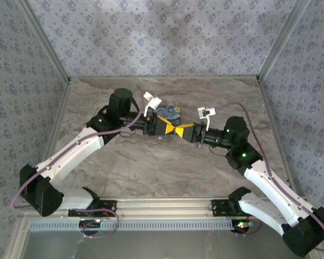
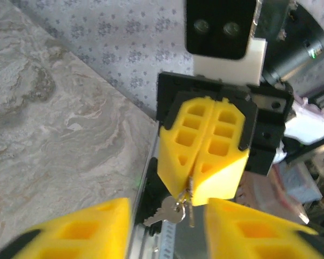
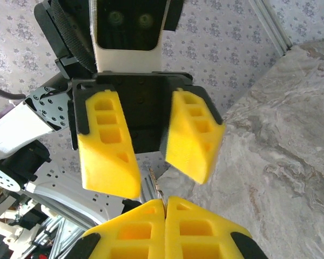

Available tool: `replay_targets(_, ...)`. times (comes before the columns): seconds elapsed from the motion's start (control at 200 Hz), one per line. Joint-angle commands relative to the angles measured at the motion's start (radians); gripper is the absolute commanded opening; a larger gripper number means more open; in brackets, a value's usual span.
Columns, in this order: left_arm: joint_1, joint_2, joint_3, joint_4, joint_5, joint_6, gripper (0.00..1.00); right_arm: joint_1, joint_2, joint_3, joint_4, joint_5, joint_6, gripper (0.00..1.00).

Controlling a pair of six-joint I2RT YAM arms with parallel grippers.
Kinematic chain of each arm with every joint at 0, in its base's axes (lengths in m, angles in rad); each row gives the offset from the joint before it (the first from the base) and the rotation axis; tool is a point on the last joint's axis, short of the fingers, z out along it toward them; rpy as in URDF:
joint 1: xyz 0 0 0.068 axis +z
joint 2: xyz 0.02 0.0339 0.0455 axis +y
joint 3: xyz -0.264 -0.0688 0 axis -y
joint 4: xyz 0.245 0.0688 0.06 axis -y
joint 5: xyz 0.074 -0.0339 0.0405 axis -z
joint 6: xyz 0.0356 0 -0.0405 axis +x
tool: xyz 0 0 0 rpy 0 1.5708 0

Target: Unlock the padlock with the key

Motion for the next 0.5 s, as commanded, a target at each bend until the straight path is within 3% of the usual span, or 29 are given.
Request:
replay_targets(0.0, 0.022, -0.048, -0.023, 0.011, -0.07, -0.012, 0.52, -0.027, -0.015, 0.015, -0.021, 0.032, -0.024, 0.0)
replay_targets(0.13, 0.055, -0.101, -0.088, 0.012, -0.218, -0.021, 0.66, -0.084, 0.006, 0.029, -0.072, 0.092, -0.026, 0.0)
replay_targets(0.18, 0.059, -0.121, -0.117, 0.017, -0.28, -0.026, 0.72, -0.095, 0.029, 0.057, -0.127, 0.131, -0.096, 0.0)
replay_targets(0.28, 0.059, -0.147, -0.191, 0.044, -0.406, -0.052, 0.98, -0.109, 0.103, 0.115, -0.199, 0.206, -0.168, 0.0)
replay_targets(0.495, 0.056, -0.101, -0.355, 0.169, -0.586, -0.092, 0.98, -0.124, 0.343, 0.256, -0.219, 0.346, -0.279, 0.0)
